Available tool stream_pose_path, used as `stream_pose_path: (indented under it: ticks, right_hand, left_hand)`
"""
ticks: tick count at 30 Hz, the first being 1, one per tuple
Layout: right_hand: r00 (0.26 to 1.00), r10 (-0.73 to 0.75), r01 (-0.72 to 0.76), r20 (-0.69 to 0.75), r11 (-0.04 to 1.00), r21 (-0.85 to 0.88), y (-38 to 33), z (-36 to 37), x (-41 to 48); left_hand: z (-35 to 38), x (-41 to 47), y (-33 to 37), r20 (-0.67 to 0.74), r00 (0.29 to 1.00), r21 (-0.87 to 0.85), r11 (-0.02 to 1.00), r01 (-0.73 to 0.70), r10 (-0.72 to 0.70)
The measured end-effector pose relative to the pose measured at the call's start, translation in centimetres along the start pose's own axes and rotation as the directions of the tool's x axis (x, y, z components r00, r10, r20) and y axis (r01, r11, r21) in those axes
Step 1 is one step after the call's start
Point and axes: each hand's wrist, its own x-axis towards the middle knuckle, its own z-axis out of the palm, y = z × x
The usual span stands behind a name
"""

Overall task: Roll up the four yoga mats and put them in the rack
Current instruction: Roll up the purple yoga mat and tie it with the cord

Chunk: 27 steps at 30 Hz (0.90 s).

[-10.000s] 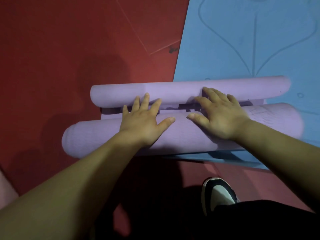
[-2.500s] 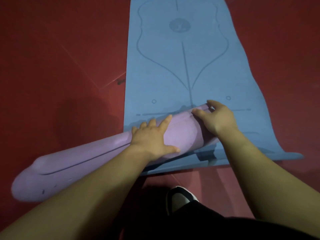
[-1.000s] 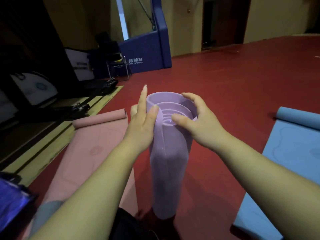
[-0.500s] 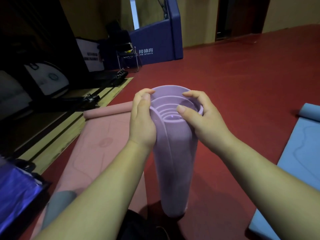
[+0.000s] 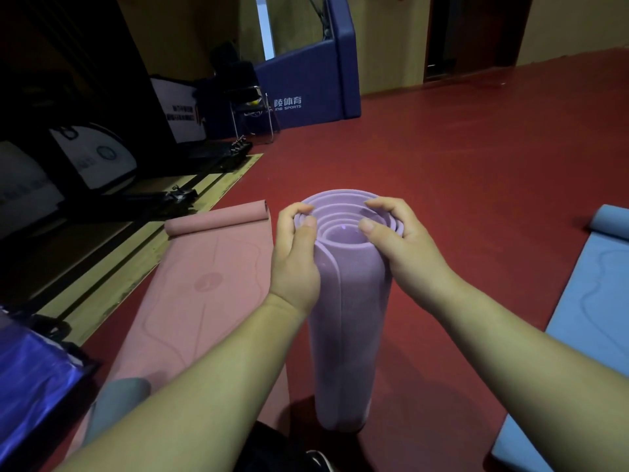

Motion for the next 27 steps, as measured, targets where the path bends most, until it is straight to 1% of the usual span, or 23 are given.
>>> stream_pose_path:
  ticks: [8, 9, 12, 14, 16, 18, 20, 23, 24, 25, 26, 27]
  right_hand:
    - [0.996, -0.058, 0.061, -0.064, 0.997, 0.04, -1.9, 0.7, -0.3]
    - [0.994, -0.066, 0.07, -0.083, 0.996, 0.049, -2.6, 0.5, -0.2]
    - [0.982, -0.131, 0.138, -0.136, 0.989, 0.048, -4.3, -0.3, 0.5]
    - [0.983, -0.154, 0.155, -0.098, 0.988, 0.003, -3.9, -0.7, 0.5]
    - [0.992, -0.097, 0.094, -0.078, 0.995, -0.039, -1.6, -0.7, 0.0]
    - [0.995, 0.005, -0.006, -0.098, 1.0, -0.014, -0.1, -1.0, -0.5]
    - [0.993, 0.03, -0.032, -0.116, 0.999, -0.016, 0.3, -1.7, -0.5]
    - [0.995, 0.017, -0.025, -0.1, 0.996, -0.083, 0.1, -2.7, -0.5]
    - [0.996, 0.015, -0.027, -0.085, 0.991, -0.135, 0.2, -2.8, -0.5]
    - [0.997, -0.003, -0.015, -0.078, 0.975, -0.22, 0.4, -2.7, -0.6]
    - [0.995, -0.058, 0.028, -0.081, 0.944, -0.33, 0.3, -2.6, -0.8]
    - [0.987, -0.145, 0.101, -0.072, 0.898, -0.428, 0.1, -2.5, -1.1]
  left_hand:
    - [0.1, 1.5, 2.3, -0.05, 0.995, 0.01, 0.997, 0.081, -0.081]
    - [0.2, 1.6, 2.9, -0.043, 0.996, 0.003, 0.997, 0.08, -0.08]
    - [0.4, 1.8, 4.4, -0.03, 0.999, -0.04, 0.999, 0.018, -0.02]
    - [0.6, 1.5, 3.7, -0.058, 0.998, -0.017, 1.0, 0.017, -0.018]
    - [0.9, 0.7, 1.6, -0.059, 0.994, 0.06, 0.994, 0.093, -0.089]
    - [1.6, 0.1, -0.1, -0.04, 0.986, 0.107, 0.98, 0.167, -0.164]
    - [2.2, -0.2, -0.5, -0.047, 0.985, 0.102, 0.98, 0.172, -0.168]
    - [2.8, -0.4, -0.3, -0.03, 0.991, 0.094, 0.986, 0.135, -0.133]
    - [2.8, -0.4, -0.3, -0.024, 0.99, 0.099, 0.985, 0.14, -0.139]
    - [2.6, -0.6, -0.2, -0.016, 0.989, 0.108, 0.983, 0.147, -0.146]
    - [2.5, -0.7, 0.0, -0.009, 0.989, 0.123, 0.981, 0.148, -0.148]
    - [2.3, -0.9, 0.3, 0.001, 0.989, 0.14, 0.979, 0.146, -0.148]
